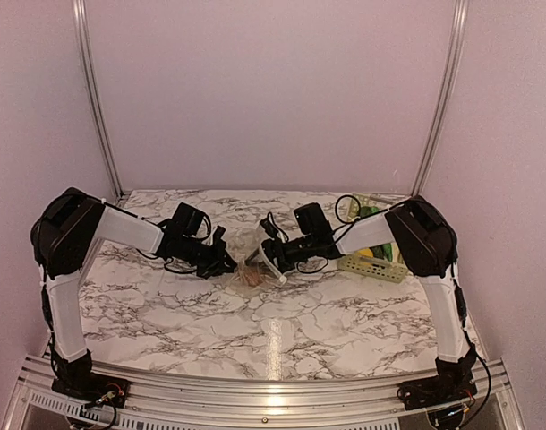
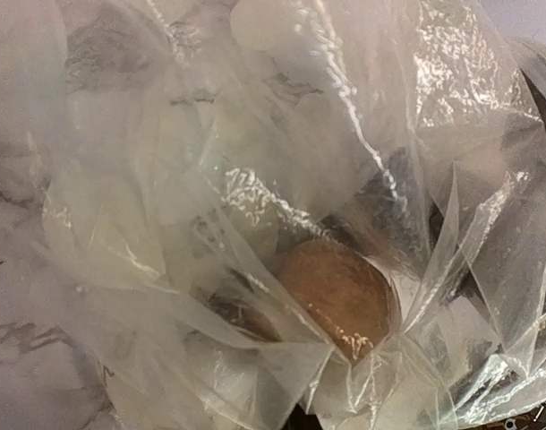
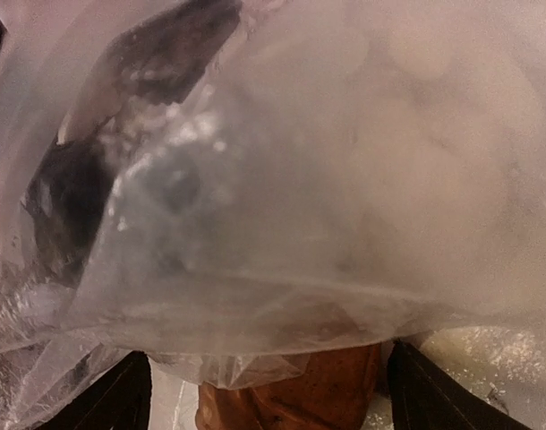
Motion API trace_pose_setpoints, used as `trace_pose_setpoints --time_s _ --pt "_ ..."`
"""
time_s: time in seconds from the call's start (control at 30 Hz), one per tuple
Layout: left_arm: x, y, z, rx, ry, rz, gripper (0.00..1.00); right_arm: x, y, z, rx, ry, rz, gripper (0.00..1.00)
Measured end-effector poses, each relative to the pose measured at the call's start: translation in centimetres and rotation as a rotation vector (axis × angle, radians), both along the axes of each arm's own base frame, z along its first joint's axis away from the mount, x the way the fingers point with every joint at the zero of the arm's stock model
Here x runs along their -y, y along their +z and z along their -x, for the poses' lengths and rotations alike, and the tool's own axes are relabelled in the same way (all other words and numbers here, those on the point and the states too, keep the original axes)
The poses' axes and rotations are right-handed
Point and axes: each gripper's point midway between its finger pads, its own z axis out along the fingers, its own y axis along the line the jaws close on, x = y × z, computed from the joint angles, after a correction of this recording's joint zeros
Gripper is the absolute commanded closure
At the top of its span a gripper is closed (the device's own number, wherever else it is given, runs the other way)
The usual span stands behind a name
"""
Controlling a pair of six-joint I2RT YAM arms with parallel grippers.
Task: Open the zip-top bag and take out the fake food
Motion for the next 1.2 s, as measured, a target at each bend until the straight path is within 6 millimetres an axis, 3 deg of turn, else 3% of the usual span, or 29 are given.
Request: trace_pose_setpoints --time_s 0.17,0.37,0.73,0.87,0.97,1.2 --pt "1.1 -0.6 0.0 -0.026 0.006 0.039 1.00 -0.6 -0.1 0.0 0.026 0.003 0.040 0.14" --pt "0.8 -0.5 -0.5 -0.034 0.031 0.052 1.00 -0.4 -0.7 -0.5 0.072 -0.007 0.106 0.21" --pt "-4.2 0.9 -1.2 0.007 0.136 0.031 1.00 1.8 -1.6 -0.8 0.193 -0.026 0.282 0.42" --pt "-5.4 0.6 -1.2 0.007 0.157 0.017 1.00 2.6 -1.1 -0.8 0.214 -0.036 0.325 0.51" --pt "-6.0 0.3 -1.3 0.006 0.167 0.004 1.00 3.1 -0.5 -0.6 0.223 -0.043 0.343 0.51" --pt "-7.3 0.6 -1.7 0.030 0.185 -0.020 1.00 4.5 3.0 -0.9 0.255 -0.093 0.318 0.53"
